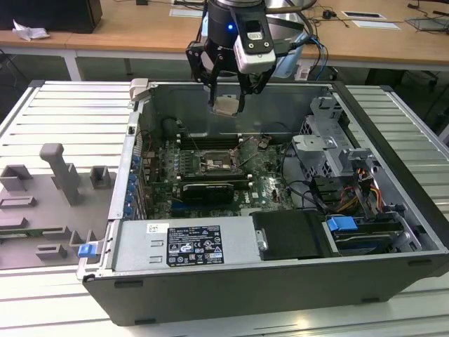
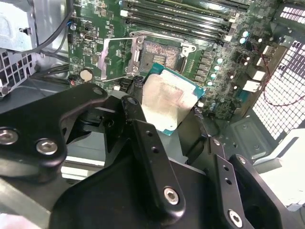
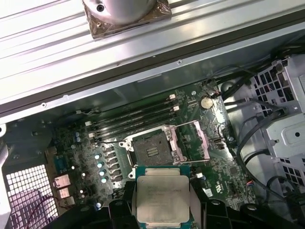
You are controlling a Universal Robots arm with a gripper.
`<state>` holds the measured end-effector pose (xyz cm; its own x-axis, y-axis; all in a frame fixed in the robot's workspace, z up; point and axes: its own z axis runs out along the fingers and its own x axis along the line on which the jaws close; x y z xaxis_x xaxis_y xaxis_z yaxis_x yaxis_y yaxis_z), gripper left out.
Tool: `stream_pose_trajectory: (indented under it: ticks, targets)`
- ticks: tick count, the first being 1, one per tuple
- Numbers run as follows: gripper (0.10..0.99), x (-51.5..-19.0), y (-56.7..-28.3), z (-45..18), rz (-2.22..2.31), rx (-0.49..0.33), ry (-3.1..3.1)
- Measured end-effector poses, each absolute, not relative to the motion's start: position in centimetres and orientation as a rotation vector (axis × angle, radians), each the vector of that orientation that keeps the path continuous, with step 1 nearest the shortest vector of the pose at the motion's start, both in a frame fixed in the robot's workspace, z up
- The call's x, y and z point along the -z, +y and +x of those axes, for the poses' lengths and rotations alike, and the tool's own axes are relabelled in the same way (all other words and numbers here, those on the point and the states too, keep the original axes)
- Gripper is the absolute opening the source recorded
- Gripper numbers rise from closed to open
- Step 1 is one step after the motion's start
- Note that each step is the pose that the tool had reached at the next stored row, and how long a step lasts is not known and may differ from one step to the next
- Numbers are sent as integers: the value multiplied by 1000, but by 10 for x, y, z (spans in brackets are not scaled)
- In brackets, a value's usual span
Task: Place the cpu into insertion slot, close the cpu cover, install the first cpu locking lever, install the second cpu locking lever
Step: 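Place the cpu into insertion slot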
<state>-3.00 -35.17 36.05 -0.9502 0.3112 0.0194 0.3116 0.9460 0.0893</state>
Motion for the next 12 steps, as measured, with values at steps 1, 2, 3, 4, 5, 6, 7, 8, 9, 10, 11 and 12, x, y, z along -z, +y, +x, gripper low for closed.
stream_pose_trajectory:
  ticks: [1,2,3,4,5,6,7,8,9,10,11,12]
  targets:
    - [533,-360,-352,-30,-507,143,-3092]
    - [533,-360,-352,-30,-513,143,-3092]
    - [533,-360,-352,-30,-521,143,-3090]
    - [533,-360,-352,-30,-545,143,-3087]
    - [533,-360,-352,-30,-563,143,-3084]
    - [533,-360,-352,-30,-581,144,-3082]
    - [533,-360,-352,-30,-598,144,-3079]
    - [533,-360,-352,-30,-621,144,-3075]
    - [533,-360,-352,-30,-639,144,-3072]
    - [533,-360,-352,-30,-657,144,-3068]
    - [533,-360,-352,-30,-668,144,-3066]
    - [533,-360,-352,-30,-680,144,-3064]
